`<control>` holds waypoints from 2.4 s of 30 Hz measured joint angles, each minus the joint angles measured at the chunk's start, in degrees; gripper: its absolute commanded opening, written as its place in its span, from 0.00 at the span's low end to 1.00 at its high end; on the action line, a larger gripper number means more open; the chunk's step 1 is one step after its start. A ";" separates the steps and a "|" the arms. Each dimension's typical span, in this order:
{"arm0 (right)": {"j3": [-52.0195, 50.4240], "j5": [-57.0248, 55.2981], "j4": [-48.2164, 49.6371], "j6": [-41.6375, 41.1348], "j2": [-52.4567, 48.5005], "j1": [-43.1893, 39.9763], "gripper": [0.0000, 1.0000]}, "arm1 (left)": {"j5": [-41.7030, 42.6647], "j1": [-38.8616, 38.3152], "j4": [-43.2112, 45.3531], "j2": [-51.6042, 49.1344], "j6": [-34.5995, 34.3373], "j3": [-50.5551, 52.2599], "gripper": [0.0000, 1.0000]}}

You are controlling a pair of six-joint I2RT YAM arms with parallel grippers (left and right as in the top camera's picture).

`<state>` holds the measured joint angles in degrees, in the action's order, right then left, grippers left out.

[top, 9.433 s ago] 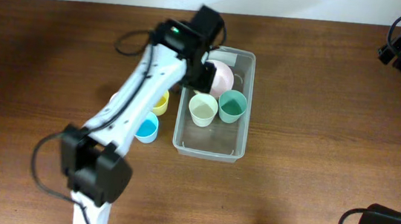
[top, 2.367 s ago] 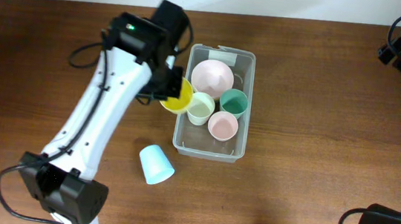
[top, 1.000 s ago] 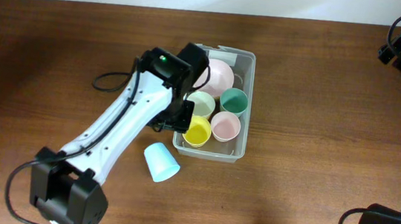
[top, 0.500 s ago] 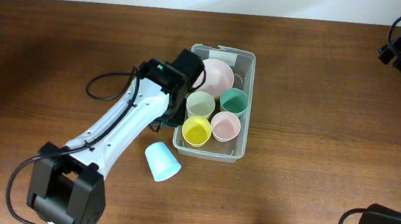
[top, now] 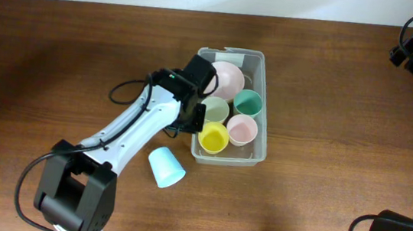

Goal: Pack container
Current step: 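Lower the yellow cup into the container's front left corner, then reach the left gripper to the tipped-over light blue cup, then grasp the light blue cup on its side with the left gripper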

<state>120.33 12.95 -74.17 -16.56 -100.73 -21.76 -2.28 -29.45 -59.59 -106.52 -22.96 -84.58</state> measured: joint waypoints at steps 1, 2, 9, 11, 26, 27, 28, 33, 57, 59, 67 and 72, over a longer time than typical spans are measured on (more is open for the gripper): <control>-0.02 0.00 -0.02 -0.02 0.00 0.00 0.99 | 0.15 -0.22 -1.46 0.00 0.22 -0.02 0.32; 0.00 -0.02 -0.02 0.02 0.00 0.00 0.99 | 0.11 -0.22 -3.34 0.00 0.42 -0.11 0.32; 0.00 0.00 -0.04 0.00 0.00 0.00 0.99 | -6.62 1.36 -19.65 0.90 1.60 -6.73 0.38; 0.00 -0.02 -0.02 0.00 0.00 0.00 0.99 | -7.87 1.20 -21.99 2.71 2.03 -7.48 0.39; 0.00 -0.02 0.00 -0.04 0.00 0.00 0.99 | -10.54 -8.66 -25.59 13.09 3.54 1.66 0.37; -0.02 0.00 0.00 -0.02 0.00 0.00 0.99 | -10.84 -9.22 -25.09 13.09 3.54 3.56 0.37; 0.00 -0.02 0.00 0.00 0.00 0.00 0.99 | -11.28 -9.73 -24.68 13.09 3.50 5.25 0.37; 0.00 -0.02 0.00 0.00 0.00 0.00 0.99 | -12.83 -11.02 -21.68 13.09 3.45 11.52 0.38; 0.00 0.00 -0.02 0.00 0.00 0.00 0.99 | -20.02 -21.38 -5.90 13.05 3.96 24.15 0.46; 0.00 -0.02 0.00 0.02 0.00 0.00 0.99 | -20.31 -21.38 -4.20 13.05 3.96 24.90 0.46; -0.02 0.00 0.00 0.00 0.00 0.00 0.99 | -21.79 -21.38 -0.66 13.05 3.89 26.40 0.51; 0.00 0.00 -0.02 0.00 0.00 0.00 0.99 | -22.01 -20.79 0.59 13.05 3.56 26.47 0.51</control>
<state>120.33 12.95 -74.19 -16.56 -100.73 -21.76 -24.29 -50.24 -59.00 -93.47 -19.40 -58.11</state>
